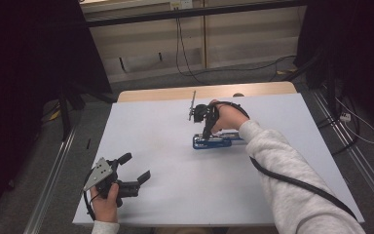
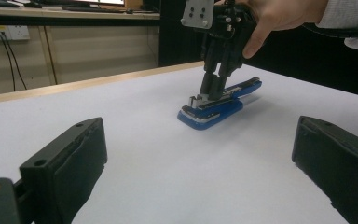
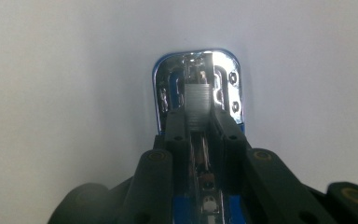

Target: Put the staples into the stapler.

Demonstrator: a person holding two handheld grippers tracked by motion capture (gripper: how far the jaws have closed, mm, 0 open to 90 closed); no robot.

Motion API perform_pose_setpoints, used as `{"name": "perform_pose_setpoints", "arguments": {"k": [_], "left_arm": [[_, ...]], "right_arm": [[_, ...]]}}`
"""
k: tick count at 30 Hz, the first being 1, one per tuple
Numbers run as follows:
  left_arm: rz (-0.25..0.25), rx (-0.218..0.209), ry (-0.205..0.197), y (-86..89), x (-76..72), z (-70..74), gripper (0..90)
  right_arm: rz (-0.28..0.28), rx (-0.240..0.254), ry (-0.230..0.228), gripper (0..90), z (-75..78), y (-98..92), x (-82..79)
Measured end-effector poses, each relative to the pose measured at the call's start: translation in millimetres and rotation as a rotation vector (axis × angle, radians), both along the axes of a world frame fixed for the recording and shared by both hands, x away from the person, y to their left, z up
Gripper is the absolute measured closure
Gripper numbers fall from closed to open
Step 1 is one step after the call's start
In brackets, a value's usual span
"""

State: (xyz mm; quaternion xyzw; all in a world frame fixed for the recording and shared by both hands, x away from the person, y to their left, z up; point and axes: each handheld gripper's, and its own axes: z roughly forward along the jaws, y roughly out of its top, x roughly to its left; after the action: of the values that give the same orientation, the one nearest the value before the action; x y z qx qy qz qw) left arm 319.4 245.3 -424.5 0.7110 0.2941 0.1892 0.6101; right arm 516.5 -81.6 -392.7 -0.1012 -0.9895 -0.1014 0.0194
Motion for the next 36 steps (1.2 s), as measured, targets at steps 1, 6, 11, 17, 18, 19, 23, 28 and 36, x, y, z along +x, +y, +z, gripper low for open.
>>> {"name": "perform_pose_setpoints", "arguments": {"k": [1, 6, 11, 17, 18, 19, 23, 28, 36], "left_arm": [[0.0, -0.004, 0.004, -0.1, -0.1, -0.1, 3.1], [0.0, -0.001, 0.003, -0.2, 0.0, -0.2, 3.1], [-0.001, 0.0, 0.005, -0.5, -0.1, -0.3, 3.0], [-0.001, -0.002, 0.005, -0.4, -0.2, -0.2, 3.1], [-0.001, 0.001, 0.002, -0.2, 0.0, -0.2, 3.1], [-0.001, 0.001, 0.002, -0.2, 0.0, -0.2, 3.1], [-0.002, 0.001, 0.003, -0.1, -0.1, -0.2, 3.1], [-0.001, 0.0, 0.005, -0.2, 0.0, -0.2, 3.1], [-0.001, -0.001, 0.007, -0.1, 0.0, -0.3, 3.0]], "right_arm": [[0.002, 0.0, -0.001, 78.9, 0.2, 0.0, 0.0], [-0.003, 0.006, -0.006, 79.0, 0.5, -0.4, -0.3], [-0.006, -0.001, -0.004, 78.9, 0.3, -1.7, 0.8], [-0.015, -0.002, -0.005, 78.9, -0.8, -1.1, 1.1], [-0.009, -0.001, 0.0, 78.9, -0.5, -0.9, 1.0], [-0.009, -0.001, 0.0, 78.9, -0.5, -0.9, 1.0], [-0.004, -0.002, -0.007, 78.9, -0.2, 0.1, 0.5], [0.001, -0.006, -0.01, 78.9, 0.6, 1.0, 0.3], [0.006, -0.007, -0.017, 78.9, 3.2, 1.9, -0.8]]}}
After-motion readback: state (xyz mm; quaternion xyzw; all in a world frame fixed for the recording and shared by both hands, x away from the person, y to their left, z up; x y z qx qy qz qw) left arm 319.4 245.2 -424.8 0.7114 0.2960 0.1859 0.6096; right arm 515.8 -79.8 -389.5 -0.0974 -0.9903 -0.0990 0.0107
